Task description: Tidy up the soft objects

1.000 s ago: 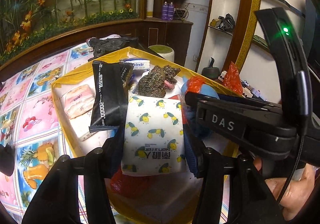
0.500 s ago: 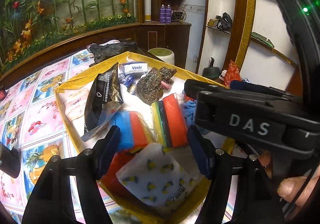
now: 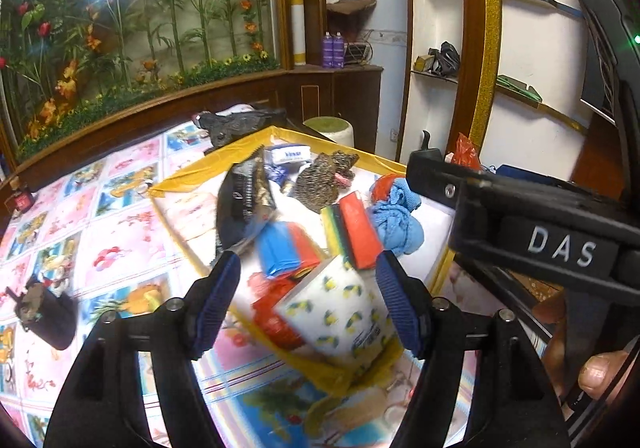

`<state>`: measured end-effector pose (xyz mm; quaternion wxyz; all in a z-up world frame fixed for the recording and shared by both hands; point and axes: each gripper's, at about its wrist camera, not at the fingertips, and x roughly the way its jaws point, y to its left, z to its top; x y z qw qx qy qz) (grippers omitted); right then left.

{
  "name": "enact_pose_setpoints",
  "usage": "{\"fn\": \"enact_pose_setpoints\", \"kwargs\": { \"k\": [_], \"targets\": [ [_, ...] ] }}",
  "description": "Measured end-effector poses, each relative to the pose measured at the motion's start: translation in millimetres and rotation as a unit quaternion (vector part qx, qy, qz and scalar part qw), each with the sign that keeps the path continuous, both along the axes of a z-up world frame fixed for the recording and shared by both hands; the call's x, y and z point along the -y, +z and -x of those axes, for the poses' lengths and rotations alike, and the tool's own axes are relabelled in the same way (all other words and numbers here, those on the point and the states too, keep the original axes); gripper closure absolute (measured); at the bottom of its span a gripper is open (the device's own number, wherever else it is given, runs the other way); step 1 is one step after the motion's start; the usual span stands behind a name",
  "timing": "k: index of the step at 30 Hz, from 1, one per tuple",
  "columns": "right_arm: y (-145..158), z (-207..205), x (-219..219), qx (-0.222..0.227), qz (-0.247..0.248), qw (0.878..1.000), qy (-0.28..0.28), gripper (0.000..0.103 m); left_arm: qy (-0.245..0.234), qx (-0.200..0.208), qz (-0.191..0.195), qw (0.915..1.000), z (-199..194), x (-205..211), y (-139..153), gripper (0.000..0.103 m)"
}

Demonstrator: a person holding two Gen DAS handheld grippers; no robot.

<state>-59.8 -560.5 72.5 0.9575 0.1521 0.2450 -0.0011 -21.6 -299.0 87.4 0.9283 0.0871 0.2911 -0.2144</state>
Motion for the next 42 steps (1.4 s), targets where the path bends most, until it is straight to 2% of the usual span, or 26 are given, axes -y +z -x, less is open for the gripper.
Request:
{"fn": "enact_pose_setpoints", "kwargs": {
  "k": [1,6,12,13,19,23,28,32,37,42],
  "targets": [
    [-1,5,-4,0.001,0.002,1.000,0.000,0.005,0.000,0.005,0.000,1.0000,3,-3,1,0.025],
    [-5,21,-22,-0.003,0.005,1.000,0.002,0.005,-0.005,0.026,-0.001,0.9996,15,-19,4,0.024],
    [-5,33,-31,-0.002,0.002,1.000,-0.008,0.005,-0.010,0.018,0.003,0.9998,24,-44,5,0.023],
    [-6,34,-33,-0.004,0.004,1.000,-0.010,0.005,-0.009,0.012,-0.003,0.9999,25,-48,3,0.021],
    [-12,47,-51,-0.011,0.030,0.999,-0.020,0.002,-0.012,-0.001,-0.051,0.9986,45,-68,-11,0.021],
    [-18,53,-65,-0.007,0.045,0.999,-0.021,0.001,-0.012,-0.021,-0.060,0.9979,50,-81,-21,0.021],
    [-29,48,-77,-0.027,0.039,0.999,-0.023,0.001,0.014,0.002,-0.088,0.9960,55,-90,-34,0.021],
    [-28,50,-83,-0.025,0.054,0.998,-0.033,0.001,0.037,0.038,-0.137,0.9892,58,-88,-41,0.021],
    [-33,59,-86,-0.021,0.057,0.997,-0.050,0.001,0.058,0.056,-0.133,0.9878,55,-101,-34,0.021],
    [-39,68,-91,-0.025,0.062,0.996,-0.058,0.001,0.070,0.027,-0.121,0.9898,43,-110,-33,0.021]
  ]
}}
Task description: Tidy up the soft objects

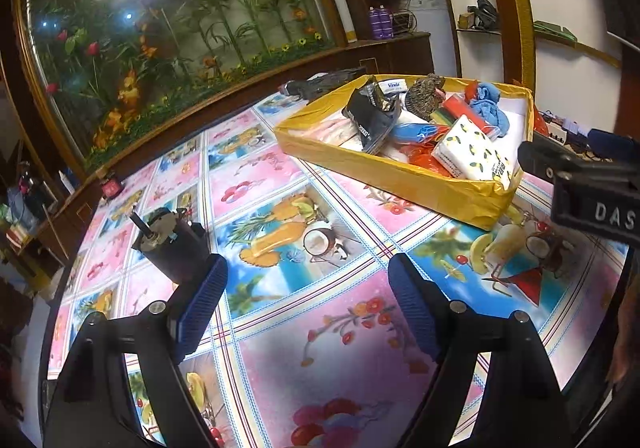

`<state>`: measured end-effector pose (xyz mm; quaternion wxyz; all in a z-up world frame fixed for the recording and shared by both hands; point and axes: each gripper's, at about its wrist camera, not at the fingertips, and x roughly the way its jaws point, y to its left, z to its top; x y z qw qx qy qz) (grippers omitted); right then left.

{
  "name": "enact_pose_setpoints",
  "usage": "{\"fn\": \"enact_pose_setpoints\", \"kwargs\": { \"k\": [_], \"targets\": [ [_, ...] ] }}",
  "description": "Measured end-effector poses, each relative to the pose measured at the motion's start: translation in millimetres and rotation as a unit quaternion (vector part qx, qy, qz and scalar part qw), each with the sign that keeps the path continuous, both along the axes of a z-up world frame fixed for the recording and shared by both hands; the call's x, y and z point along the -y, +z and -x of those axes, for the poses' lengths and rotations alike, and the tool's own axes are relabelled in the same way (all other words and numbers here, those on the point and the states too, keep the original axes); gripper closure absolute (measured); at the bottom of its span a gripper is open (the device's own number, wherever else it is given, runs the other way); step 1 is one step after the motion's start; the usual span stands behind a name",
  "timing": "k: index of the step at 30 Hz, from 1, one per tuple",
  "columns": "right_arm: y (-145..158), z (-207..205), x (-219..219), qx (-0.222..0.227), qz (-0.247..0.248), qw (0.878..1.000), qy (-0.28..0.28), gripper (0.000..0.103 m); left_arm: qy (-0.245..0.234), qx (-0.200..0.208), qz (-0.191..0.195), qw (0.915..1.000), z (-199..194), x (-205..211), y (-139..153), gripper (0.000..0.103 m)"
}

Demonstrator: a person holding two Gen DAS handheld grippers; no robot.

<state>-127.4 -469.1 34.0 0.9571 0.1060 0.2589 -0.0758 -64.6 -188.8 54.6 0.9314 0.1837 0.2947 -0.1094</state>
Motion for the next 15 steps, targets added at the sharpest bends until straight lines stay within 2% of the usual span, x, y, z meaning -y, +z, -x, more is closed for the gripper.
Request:
{"fn": "enact_pose_setpoints", "kwargs": {
  "k": [6,11,15],
  "targets": [
    [2.0,6.8,-4.1,0.018,0.004,1.000,0.001,0.001,0.002,-0.010,-0.012,0.9999,-1.4,4.7,-5.5,0.021],
    [-4.1,0.4,-3.0,0.005,-0.002,1.000,0.007,0.001,0.006,-0.014,-0.013,0.9998,-3.3,4.0,-6.4,0.021],
    [-2.6,3.4,-2.5,0.014,-0.004,1.000,0.005,0.001,0.006,-0.023,-0.009,0.9997,-5.8,2.1,-6.5,0.021]
  ]
}}
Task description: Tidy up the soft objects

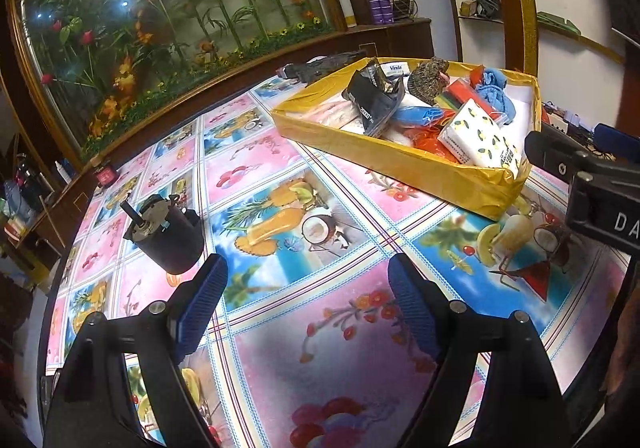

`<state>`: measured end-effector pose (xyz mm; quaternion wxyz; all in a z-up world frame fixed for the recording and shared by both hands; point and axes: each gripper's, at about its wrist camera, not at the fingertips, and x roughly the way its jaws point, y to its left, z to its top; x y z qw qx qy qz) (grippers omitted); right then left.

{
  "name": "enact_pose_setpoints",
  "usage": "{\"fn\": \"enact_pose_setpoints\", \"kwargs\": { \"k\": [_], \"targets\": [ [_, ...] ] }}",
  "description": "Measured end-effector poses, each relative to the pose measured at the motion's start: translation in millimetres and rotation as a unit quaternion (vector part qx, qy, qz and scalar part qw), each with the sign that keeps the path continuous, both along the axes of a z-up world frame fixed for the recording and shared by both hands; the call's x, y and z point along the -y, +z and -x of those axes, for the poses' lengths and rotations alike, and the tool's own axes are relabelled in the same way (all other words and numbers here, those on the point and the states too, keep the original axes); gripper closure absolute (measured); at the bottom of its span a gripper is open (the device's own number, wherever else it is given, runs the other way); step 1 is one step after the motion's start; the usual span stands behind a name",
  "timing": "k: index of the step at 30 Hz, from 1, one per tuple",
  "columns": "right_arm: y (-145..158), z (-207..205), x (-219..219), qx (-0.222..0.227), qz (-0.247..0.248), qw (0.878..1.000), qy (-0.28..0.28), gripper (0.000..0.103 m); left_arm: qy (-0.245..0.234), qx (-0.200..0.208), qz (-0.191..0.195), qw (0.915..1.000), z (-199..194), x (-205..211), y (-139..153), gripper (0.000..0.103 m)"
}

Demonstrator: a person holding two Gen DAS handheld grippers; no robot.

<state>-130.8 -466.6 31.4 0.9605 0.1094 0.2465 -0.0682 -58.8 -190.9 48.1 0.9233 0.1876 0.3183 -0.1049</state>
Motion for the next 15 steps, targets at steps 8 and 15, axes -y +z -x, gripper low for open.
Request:
{"fn": "enact_pose_setpoints", "kwargs": {
  "k": [8,15],
  "targets": [
    [0,-2,-5,-0.004,0.011,1.000,-0.004,0.001,-0.002,0.003,0.005,1.0000,2,0,2,0.021],
    [1,-1,-11,-0.010,0.011,1.000,0.002,0.001,-0.007,0.005,0.000,1.0000,3,2,2,0.021]
  ]
}}
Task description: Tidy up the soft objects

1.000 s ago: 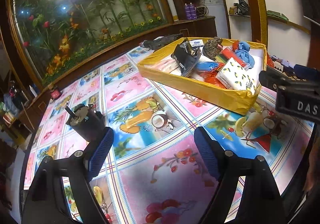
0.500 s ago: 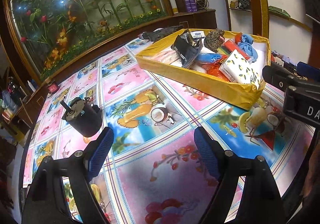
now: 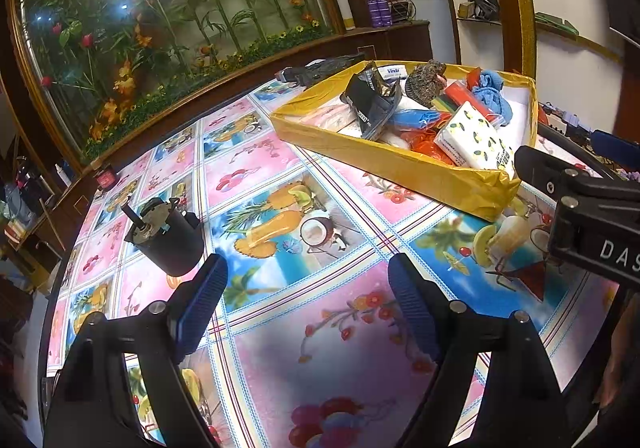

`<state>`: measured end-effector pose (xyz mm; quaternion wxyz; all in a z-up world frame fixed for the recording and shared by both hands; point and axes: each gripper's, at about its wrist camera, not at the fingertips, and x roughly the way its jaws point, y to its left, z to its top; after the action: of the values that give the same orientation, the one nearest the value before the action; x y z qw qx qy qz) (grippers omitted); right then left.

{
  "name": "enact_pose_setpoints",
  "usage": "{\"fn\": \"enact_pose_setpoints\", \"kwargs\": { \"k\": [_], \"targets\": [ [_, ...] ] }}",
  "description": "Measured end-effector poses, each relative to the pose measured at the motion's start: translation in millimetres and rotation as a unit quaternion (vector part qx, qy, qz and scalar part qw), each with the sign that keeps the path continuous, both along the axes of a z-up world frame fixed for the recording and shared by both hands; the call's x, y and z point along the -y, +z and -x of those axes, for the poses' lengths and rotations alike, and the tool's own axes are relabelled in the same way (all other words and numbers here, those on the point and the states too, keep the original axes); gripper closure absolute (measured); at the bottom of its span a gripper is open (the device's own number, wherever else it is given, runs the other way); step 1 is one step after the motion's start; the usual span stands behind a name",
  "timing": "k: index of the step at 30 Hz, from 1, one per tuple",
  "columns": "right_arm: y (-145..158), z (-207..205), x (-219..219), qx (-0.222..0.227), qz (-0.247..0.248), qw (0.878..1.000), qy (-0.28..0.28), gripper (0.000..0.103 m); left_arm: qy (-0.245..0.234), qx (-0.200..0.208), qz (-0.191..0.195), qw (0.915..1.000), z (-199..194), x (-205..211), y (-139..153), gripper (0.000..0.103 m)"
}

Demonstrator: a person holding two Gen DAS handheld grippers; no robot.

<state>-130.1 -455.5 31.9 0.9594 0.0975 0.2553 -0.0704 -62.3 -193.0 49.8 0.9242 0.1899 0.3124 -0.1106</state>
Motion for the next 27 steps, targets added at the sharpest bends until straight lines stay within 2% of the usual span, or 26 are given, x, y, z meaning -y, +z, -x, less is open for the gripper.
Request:
{"fn": "enact_pose_setpoints", "kwargs": {
  "k": [19,24,27],
  "targets": [
    [11,22,-10,0.012,0.016,1.000,-0.010,0.001,-0.014,-0.010,0.015,0.9997,2,-2,3,0.021],
    [11,24,-11,0.013,0.015,1.000,-0.010,0.001,0.001,0.002,0.012,0.9999,1,-4,5,0.021],
    [11,24,-12,0.013,0.016,1.000,-0.010,0.001,0.002,-0.005,0.016,0.9999,-1,-6,5,0.020]
  ]
}}
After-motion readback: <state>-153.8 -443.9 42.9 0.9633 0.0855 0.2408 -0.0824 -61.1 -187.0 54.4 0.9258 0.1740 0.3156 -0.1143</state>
